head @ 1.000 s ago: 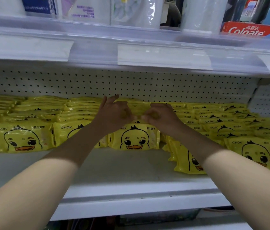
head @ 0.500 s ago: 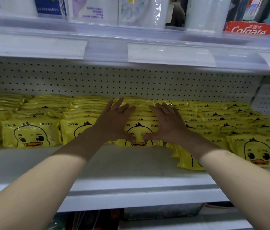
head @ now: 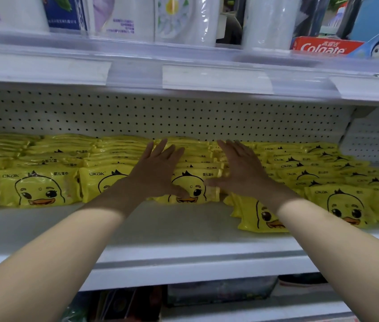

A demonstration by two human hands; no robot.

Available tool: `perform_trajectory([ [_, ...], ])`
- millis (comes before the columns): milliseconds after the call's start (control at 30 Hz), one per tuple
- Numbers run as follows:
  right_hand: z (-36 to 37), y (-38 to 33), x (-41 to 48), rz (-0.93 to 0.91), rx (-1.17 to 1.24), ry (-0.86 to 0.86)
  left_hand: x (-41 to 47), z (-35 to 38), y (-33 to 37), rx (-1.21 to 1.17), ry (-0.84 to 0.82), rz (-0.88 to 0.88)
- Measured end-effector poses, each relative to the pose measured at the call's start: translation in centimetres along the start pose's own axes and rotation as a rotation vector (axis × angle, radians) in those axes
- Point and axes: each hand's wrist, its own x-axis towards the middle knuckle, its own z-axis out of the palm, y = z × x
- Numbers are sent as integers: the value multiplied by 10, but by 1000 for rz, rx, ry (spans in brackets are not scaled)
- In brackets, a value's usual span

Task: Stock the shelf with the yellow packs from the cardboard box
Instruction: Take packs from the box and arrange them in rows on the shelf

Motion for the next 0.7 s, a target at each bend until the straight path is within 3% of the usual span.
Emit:
perform_trajectory([
  [133, -34, 30, -13, 48, 57, 68, 8, -16, 33, -94, 36, 23],
  [300, -66, 74, -38, 95, -17, -208, 20, -22, 88, -216, -2, 79],
  [433, -67, 102, -55, 47, -149, -429, 25, -19, 140, -230, -163, 109],
  [700, -53, 134, -55, -53, -277, -544, 42, 1, 183, -22, -287, 41],
])
